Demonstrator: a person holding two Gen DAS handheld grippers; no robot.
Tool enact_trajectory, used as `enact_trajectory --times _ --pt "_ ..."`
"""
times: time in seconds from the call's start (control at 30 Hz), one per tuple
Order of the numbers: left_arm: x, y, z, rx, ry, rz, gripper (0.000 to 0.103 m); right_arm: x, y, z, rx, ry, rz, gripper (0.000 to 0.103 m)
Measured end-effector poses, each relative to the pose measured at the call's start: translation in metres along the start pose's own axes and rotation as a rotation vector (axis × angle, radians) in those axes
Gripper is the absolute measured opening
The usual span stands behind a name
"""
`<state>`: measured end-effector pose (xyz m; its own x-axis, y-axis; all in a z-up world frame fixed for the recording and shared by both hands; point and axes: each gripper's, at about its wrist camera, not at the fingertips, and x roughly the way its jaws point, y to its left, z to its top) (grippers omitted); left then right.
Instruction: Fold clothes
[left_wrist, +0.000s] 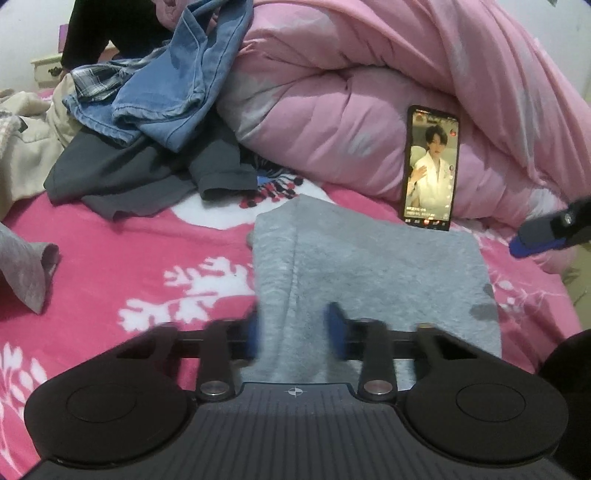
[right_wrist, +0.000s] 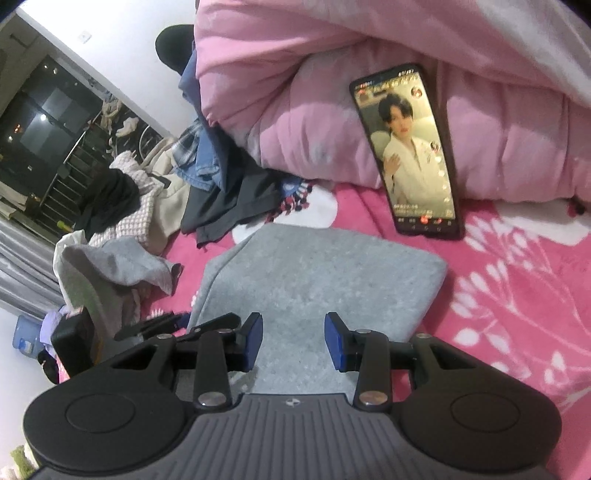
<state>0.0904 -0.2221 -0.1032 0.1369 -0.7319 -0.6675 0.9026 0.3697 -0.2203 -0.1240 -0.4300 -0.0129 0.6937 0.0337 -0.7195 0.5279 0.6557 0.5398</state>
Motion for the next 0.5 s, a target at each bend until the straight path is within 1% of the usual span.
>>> enact_trajectory --times 0.03,0.07,0.17,0.23,0.33,0.43,0.5 --pt "-0.002 -0.002 -0.001 0.005 -0.010 0.011 0.007 -0.001 0.000 0.001 -0.001 -0.008 -0.001 0.041" --pt "-0.004 -0.005 -0.002 0.010 -0.026 0.020 0.005 -0.002 0.000 0.003 -0.001 -0.016 -0.002 0.041" --pt "-0.018 -0.019 -0.006 0.041 -0.089 0.039 0.004 -0.003 0.002 0.005 -0.014 -0.036 -0.018 0.041" --pt "-0.028 -0.033 -0.012 0.105 -0.130 0.049 0.004 0.000 0.005 0.007 -0.029 -0.043 -0.037 0.041" --pt "-0.030 -0.055 -0.026 0.214 -0.135 0.056 0.004 0.010 0.016 0.012 -0.080 -0.038 -0.063 0.041" --pt "-0.029 -0.073 -0.039 0.325 -0.133 0.074 0.004 0.028 0.036 0.015 -0.152 -0.010 -0.068 0.041" --pt "-0.027 -0.079 -0.044 0.367 -0.132 0.083 0.004 0.043 0.055 0.017 -0.220 0.014 -0.076 0.042"
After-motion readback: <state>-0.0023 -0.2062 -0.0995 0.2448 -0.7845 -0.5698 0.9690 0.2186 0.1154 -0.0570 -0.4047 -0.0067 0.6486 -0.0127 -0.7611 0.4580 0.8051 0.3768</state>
